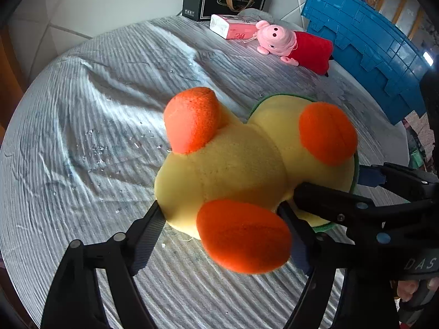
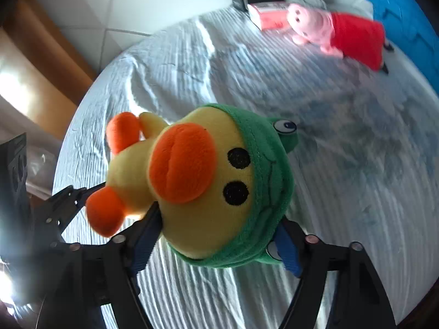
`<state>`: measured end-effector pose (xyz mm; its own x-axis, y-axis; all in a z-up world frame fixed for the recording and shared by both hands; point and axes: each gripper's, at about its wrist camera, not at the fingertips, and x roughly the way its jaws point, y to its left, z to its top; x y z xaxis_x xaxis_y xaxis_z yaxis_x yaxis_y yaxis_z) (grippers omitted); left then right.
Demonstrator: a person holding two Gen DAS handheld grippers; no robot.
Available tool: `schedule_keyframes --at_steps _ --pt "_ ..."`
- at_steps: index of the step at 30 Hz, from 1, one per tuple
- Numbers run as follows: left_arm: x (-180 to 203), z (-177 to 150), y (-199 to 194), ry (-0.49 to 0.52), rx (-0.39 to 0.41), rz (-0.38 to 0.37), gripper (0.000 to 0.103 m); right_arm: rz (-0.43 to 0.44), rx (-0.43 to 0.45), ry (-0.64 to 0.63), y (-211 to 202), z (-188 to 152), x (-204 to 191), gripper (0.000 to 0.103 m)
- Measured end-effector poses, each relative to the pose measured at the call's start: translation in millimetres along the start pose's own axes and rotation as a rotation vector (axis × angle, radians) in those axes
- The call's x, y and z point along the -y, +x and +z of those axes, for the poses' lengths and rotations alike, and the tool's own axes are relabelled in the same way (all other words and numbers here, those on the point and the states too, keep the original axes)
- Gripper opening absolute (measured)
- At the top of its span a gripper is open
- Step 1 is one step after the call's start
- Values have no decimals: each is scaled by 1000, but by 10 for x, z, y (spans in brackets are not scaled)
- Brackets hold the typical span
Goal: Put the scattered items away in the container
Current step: 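Lift the yellow duck plush with both tools and carry it toward the blue container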
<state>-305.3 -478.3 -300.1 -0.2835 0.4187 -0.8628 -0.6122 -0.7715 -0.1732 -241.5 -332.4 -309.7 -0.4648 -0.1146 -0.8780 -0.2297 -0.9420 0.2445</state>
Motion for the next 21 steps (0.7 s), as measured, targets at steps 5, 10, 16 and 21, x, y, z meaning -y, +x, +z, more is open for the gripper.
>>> schedule_keyframes --at_steps 5,10,16,21 --pt "79 120 -231 29 62 21 75 5 64 -13 -234 44 -40 72" --pt "224 357 -706 68 182 32 75 -1 189 -28 -727 190 -128 72" --pt "631 734 -1377 152 343 58 75 -29 361 -36 -1515 379 -163 72" --pt "1127 927 -1844 230 479 84 75 -50 502 -41 -2186 446 -15 72"
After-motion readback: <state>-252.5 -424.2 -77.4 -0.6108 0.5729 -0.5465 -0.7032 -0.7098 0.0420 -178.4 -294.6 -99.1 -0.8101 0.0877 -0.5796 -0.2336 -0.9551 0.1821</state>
